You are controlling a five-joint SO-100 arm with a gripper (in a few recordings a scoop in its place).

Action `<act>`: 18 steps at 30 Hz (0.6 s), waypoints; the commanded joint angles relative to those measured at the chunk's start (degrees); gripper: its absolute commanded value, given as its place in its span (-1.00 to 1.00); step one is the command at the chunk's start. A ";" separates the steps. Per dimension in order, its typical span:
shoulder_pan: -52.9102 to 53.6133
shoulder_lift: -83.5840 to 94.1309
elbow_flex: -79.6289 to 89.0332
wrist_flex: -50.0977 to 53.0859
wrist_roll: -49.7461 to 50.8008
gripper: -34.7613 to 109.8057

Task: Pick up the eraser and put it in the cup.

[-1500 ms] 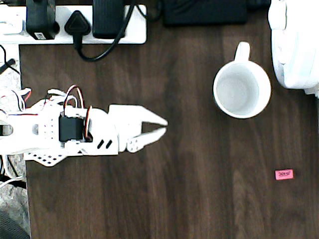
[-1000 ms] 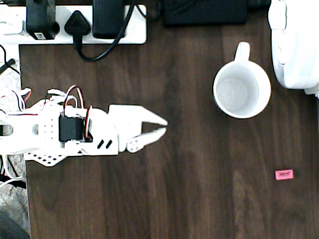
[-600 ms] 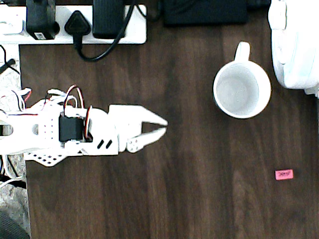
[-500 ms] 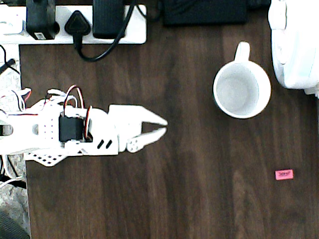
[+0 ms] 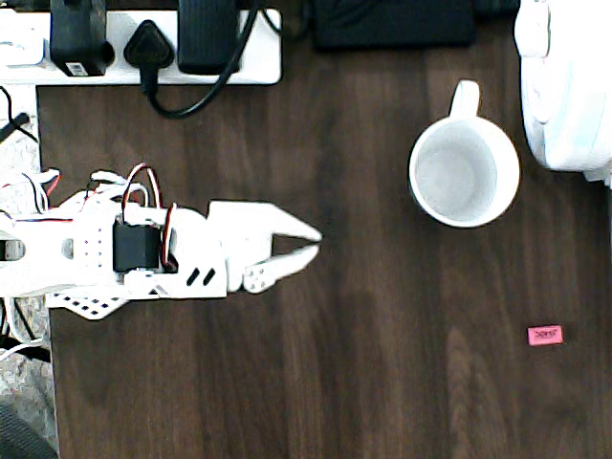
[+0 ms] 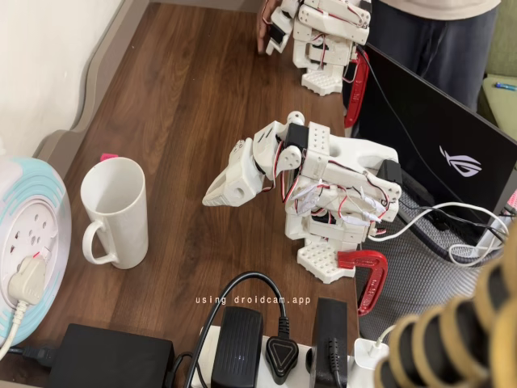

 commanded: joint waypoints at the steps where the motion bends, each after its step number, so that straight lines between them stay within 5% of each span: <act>1: 0.97 0.79 0.79 1.67 -0.62 -0.52; 6: -1.41 0.70 0.79 2.90 -11.87 -0.52; 14: -0.26 0.79 0.62 2.64 -11.25 -0.46; 18: 5.63 -0.70 -0.26 -8.35 -11.07 -0.33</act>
